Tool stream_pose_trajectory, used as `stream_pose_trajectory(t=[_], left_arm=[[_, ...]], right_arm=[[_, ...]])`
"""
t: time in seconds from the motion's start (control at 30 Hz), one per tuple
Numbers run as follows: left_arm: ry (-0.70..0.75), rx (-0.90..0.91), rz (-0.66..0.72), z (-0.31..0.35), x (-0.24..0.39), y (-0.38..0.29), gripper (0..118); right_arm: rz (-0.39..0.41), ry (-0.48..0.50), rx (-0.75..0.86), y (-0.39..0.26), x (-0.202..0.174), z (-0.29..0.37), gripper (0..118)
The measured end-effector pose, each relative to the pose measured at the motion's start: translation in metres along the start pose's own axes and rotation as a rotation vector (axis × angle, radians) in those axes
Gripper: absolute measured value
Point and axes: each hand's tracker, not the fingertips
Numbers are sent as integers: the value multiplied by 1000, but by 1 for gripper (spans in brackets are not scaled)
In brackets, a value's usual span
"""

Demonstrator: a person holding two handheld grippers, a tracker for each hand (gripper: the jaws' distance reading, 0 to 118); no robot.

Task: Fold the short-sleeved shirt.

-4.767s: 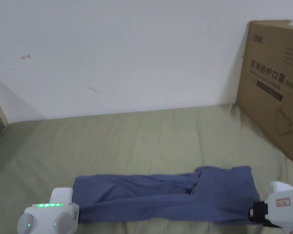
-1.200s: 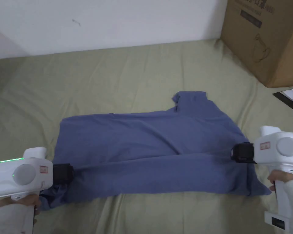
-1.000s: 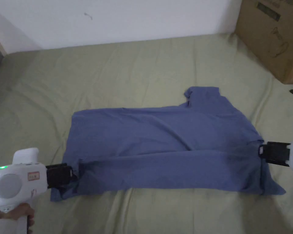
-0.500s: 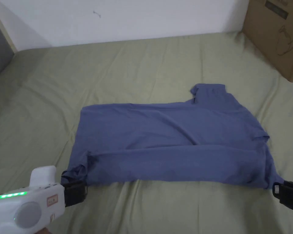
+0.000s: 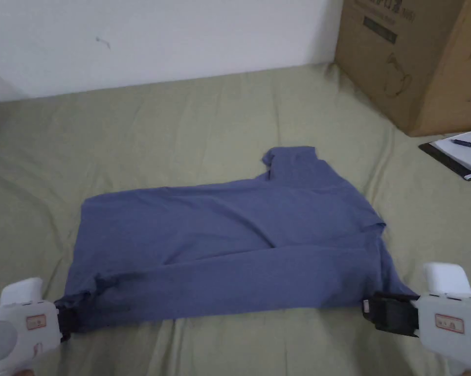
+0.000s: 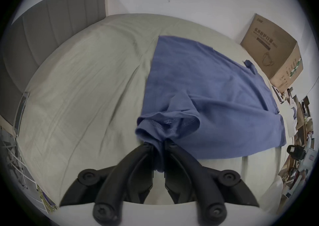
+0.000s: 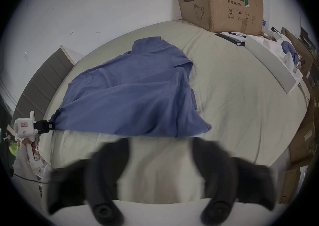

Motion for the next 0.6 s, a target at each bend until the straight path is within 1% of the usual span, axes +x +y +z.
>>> stream_pose_trajectory(t=[0.03, 0.1, 0.17, 0.2, 0.23, 0.3, 0.33, 0.37, 0.4, 0.43, 0.47, 0.53, 0.6], left_arm=[[24, 6, -29, -10, -3, 4, 9], [17, 14, -57, -10, -1, 7, 9], [13, 3, -59, -3, 2, 8, 9], [10, 6, -60, 0, 1, 7, 9], [9, 10, -61, 2, 0, 7, 9], [-3, 11, -52, 6, -2, 7, 9], [-7, 9, -42, 7, -3, 6, 9], [-13, 8, -35, 8, -5, 6, 9], [-18, 9, -32, 10, -5, 5, 9], [-19, 10, -33, 11, -9, 4, 9], [-16, 6, -39, 13, -9, 4, 9], [-21, 4, -52, 18, -12, 3, 9], [-29, -2, -62, 25, -11, 0, 9]], right_arm=[[-17, 10, 7, 5, 3, -6, 104], [-40, 11, 6, 17, 8, -21, 103], [-51, -25, -3, 31, 9, -39, 103], [-41, -34, 0, 35, 8, -46, 101], [-28, -33, 2, 38, 6, -56, 90], [-28, -13, -59, 41, 1, -73, 47], [-24, -34, -88, 39, -5, -78, 27], [6, -77, -75, 37, -12, -78, 14], [27, -49, -49, 35, -16, -74, 10], [18, -19, -28, 34, -18, -71, 10], [1, -19, -18, 31, -21, -67, 10], [2, -24, -15, 30, -19, -61, 9], [-17, -1, -19, 30, -14, -47, 9]])
